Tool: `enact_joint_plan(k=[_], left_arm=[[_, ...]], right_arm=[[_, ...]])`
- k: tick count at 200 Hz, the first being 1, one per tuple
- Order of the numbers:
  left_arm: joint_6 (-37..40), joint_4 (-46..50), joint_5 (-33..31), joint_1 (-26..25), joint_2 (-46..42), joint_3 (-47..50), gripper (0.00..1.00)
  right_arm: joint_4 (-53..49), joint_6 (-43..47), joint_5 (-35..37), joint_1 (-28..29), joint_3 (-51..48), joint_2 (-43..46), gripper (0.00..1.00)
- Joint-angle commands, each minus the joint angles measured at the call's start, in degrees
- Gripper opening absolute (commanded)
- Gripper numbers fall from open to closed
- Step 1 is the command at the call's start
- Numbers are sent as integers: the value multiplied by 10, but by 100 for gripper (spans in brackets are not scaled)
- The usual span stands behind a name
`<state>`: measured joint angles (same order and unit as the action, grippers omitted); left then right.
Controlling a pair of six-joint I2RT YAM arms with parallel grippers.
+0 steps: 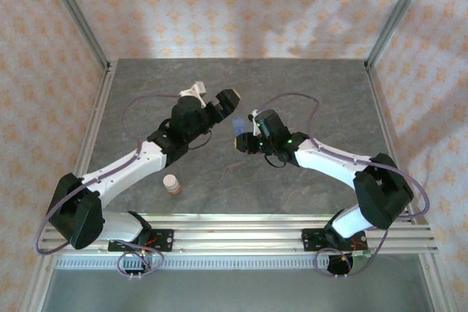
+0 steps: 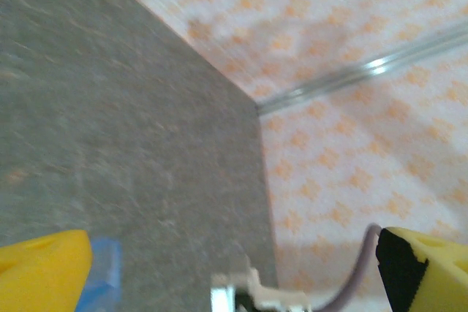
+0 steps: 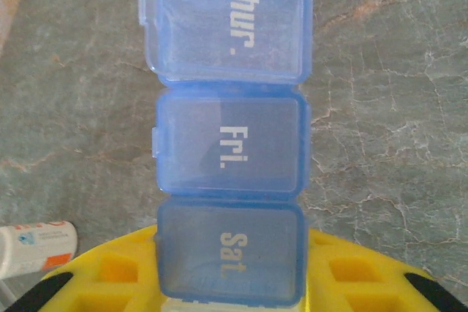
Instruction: Sort the pills into containers
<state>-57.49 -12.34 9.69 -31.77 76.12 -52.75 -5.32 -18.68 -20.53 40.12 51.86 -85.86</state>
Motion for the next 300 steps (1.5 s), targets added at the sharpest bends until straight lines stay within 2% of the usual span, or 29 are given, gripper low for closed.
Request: enact_joint_plan(k=[1,77,149,163,186,207,253,300], left_arm=[[32,51,-28,26,-14,27,100],[60,64,-33,44,-28,67,100],[59,68,-25,44,-39,66,100],[61,70,-22,44,-38,63,100],[63,69,-15,43,-35,56,100],[64,62,-9,43,-27,52,100],[66,56,2,44,-17,47,100],[76,72,9,44,-10,31,100]], right_arm=[[-27,46,16,1,2,-24,24],[-109,154,49,2,49,-112,28],[-132,176,65,12,59,-159,34],[-135,177,73,15,60,-164,40],[-141,174,87,18,56,-163,62],[-146,166,102,18,45,-152,74],[-187,135,182,15,26,-133,75],[-221,107,232,-11,25,-115,75]])
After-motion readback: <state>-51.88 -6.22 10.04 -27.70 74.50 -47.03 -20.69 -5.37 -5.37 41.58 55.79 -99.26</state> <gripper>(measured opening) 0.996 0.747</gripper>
